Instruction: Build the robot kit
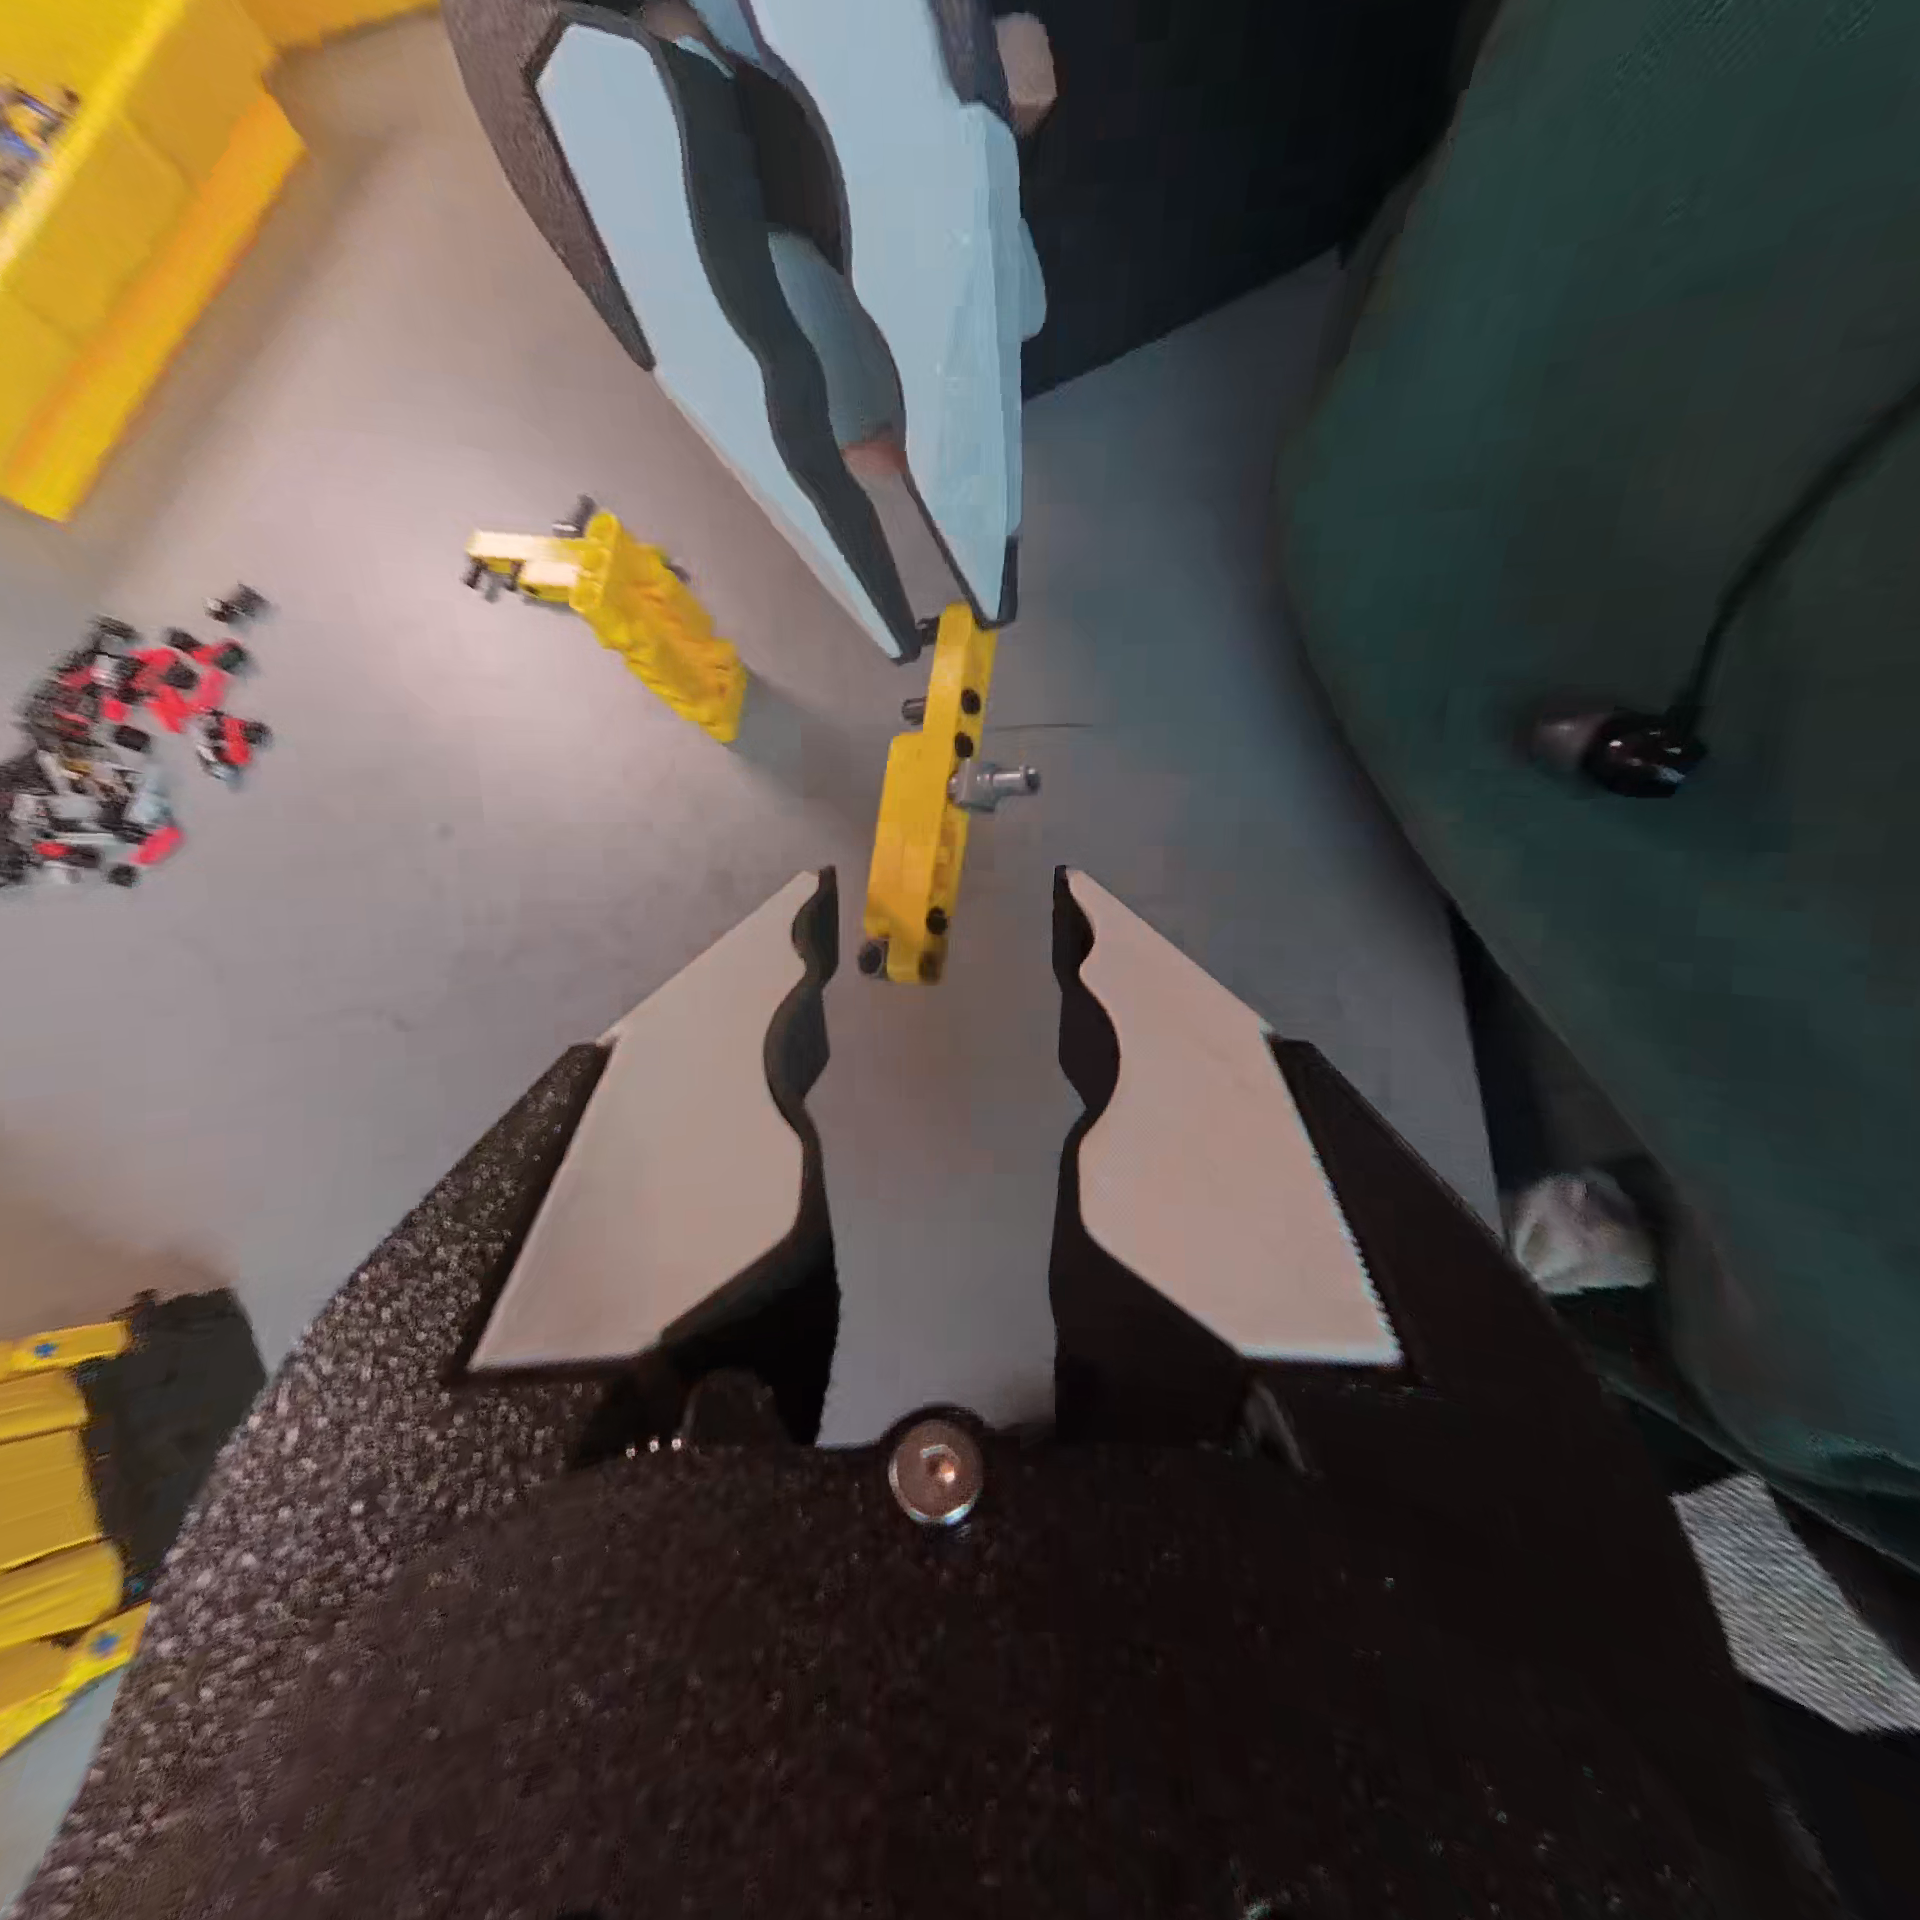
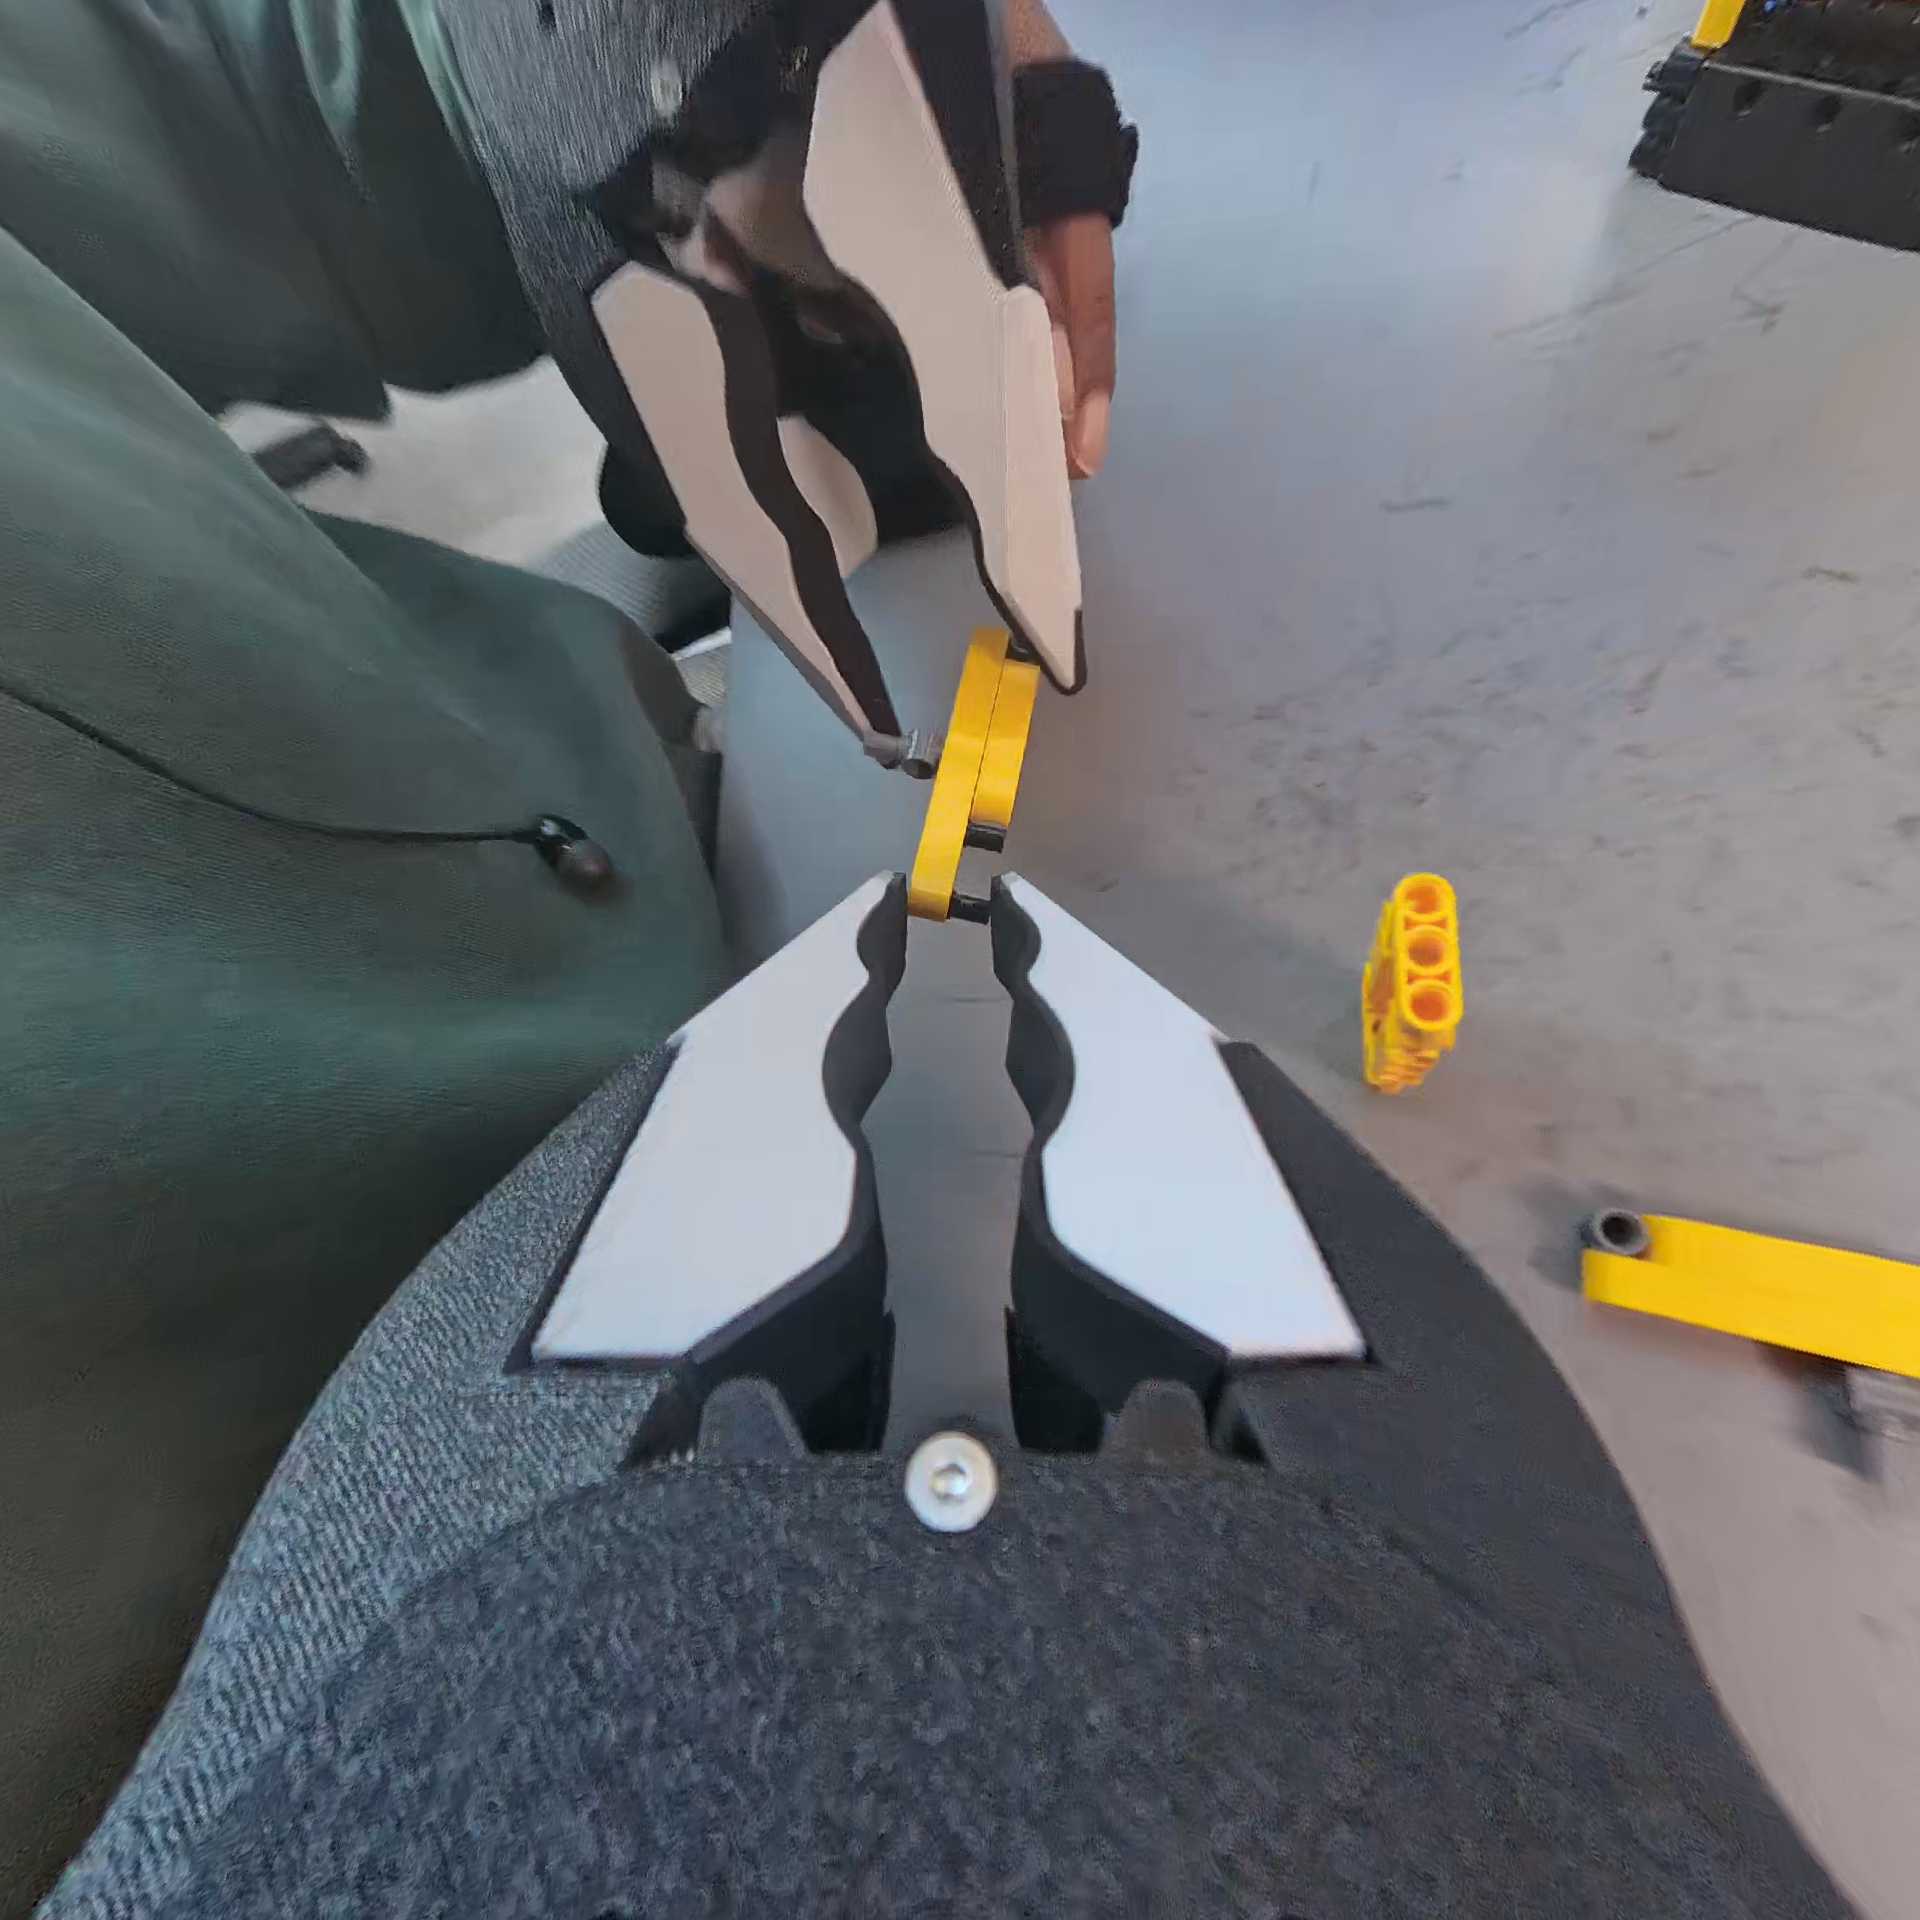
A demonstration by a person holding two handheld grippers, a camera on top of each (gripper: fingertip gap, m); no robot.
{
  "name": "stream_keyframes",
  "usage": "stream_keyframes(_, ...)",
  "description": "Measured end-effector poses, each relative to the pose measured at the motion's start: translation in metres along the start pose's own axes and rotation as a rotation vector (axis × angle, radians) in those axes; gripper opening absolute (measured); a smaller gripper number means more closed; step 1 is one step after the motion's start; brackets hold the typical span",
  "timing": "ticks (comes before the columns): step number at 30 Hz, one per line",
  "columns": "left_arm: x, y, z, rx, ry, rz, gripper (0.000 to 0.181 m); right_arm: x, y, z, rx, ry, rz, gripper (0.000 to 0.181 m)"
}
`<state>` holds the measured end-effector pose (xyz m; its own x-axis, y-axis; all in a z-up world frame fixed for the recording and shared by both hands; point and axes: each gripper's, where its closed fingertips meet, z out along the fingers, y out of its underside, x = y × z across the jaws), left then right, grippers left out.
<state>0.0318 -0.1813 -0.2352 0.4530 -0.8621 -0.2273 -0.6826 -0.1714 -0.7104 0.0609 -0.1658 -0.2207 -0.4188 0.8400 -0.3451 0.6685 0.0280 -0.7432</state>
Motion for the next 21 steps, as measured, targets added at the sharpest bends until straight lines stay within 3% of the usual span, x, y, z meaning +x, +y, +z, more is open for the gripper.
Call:
stream_keyframes(2, -0.007, -0.008, 0.004, 0.024, -0.089, 0.052, 0.036, -0.004, -0.006, -0.009, 0.063, -0.072, 0.093, 0.015)
stream_keyframes(4, -0.015, -0.019, 0.005, 0.066, -0.167, 0.097, 0.014, -0.008, -0.012, -0.016, 0.124, -0.152, 0.19, 0.015)
stream_keyframes(6, -0.021, -0.029, 0.004, 0.095, -0.181, 0.108, 0.013, -0.007, -0.012, -0.023, 0.157, -0.174, 0.231, 0.015)
stream_keyframes(8, -0.026, -0.035, 0.003, 0.103, -0.121, 0.059, 0.007, 0.0, -0.018, -0.035, 0.211, -0.118, 0.167, 0.013)
stream_keyframes(10, -0.037, -0.042, -0.001, 0.126, -0.064, 0.011, 0.006, 0.001, -0.034, -0.053, 0.281, -0.031, -0.022, 0.027)
stream_keyframes(14, -0.061, -0.05, -0.002, 0.118, 0.125, -0.098, 0.006, 0.025, -0.042, -0.068, 0.172, 0.251, -0.359, 0.033)
stream_keyframes(21, -0.079, -0.044, 0.016, 0.026, 0.284, -0.118, 0.006, 0.059, -0.027, -0.061, 0.029, 0.314, -0.338, 0.014)
